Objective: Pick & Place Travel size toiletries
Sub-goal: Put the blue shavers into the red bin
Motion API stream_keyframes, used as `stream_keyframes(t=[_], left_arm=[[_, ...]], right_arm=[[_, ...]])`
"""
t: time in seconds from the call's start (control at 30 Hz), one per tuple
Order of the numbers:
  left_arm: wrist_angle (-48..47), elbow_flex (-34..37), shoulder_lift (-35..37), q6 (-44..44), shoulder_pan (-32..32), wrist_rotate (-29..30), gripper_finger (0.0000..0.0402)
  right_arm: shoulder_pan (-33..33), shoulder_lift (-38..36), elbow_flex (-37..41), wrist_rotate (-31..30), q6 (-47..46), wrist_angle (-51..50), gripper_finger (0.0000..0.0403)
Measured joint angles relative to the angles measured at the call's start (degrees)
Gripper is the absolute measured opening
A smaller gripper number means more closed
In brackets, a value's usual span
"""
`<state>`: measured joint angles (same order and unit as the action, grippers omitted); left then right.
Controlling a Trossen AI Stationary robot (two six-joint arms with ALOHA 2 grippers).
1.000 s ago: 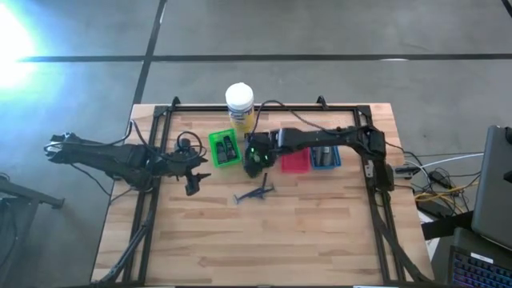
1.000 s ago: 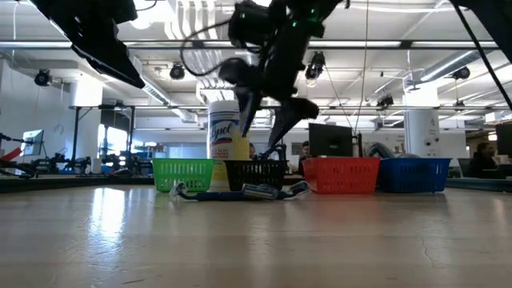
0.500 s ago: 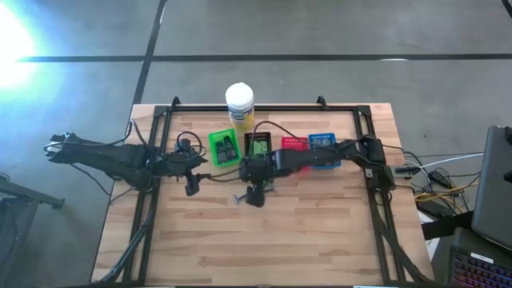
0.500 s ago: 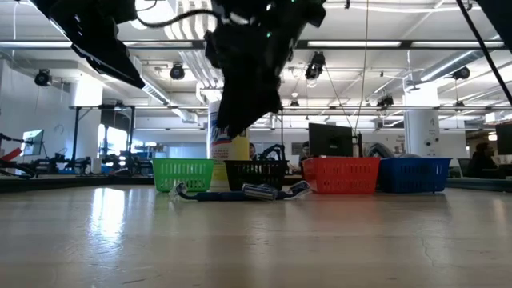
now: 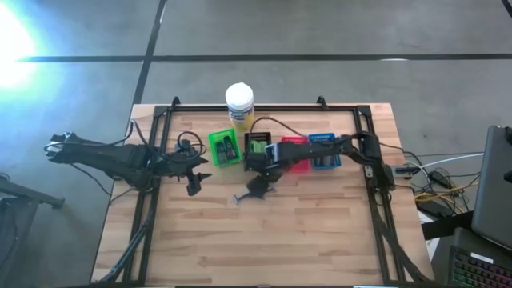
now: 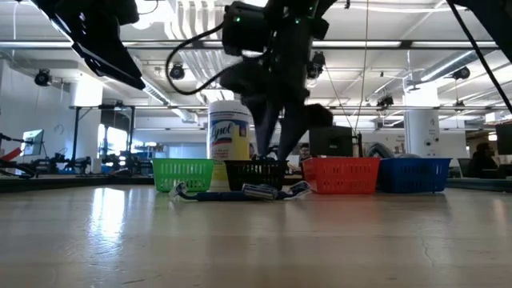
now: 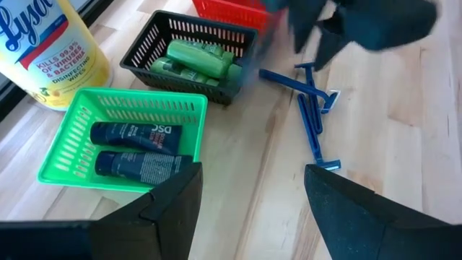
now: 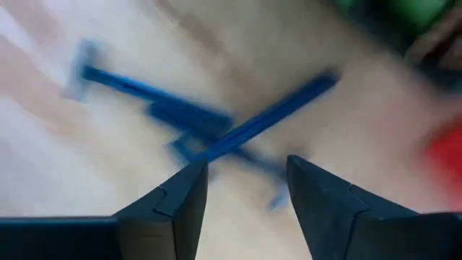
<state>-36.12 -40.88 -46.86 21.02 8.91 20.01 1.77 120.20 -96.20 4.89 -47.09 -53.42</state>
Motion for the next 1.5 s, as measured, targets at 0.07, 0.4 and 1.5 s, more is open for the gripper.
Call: stream_keyframes(t=[0.07, 0.4, 1.5], left_arm=[[0.1, 0.0, -0.1, 0.0, 0.0, 0.0, 0.0248], [0.6, 0.0, -0.4, -0.2, 0.0, 0.0, 0.0248], [0.5, 0.0, -0.4, -4.4, 0.0, 0.0, 0.0248]], right_arm=[[0.8, -0.2, -0.1, 5.1, -9.5, 1.1, 0.0181], [1.1, 1.8, 0.3, 4.0, -23.2, 5.4, 0.0187], [-0.1, 4.7, 3.1, -3.6, -31.1, 6.7, 0.0129]])
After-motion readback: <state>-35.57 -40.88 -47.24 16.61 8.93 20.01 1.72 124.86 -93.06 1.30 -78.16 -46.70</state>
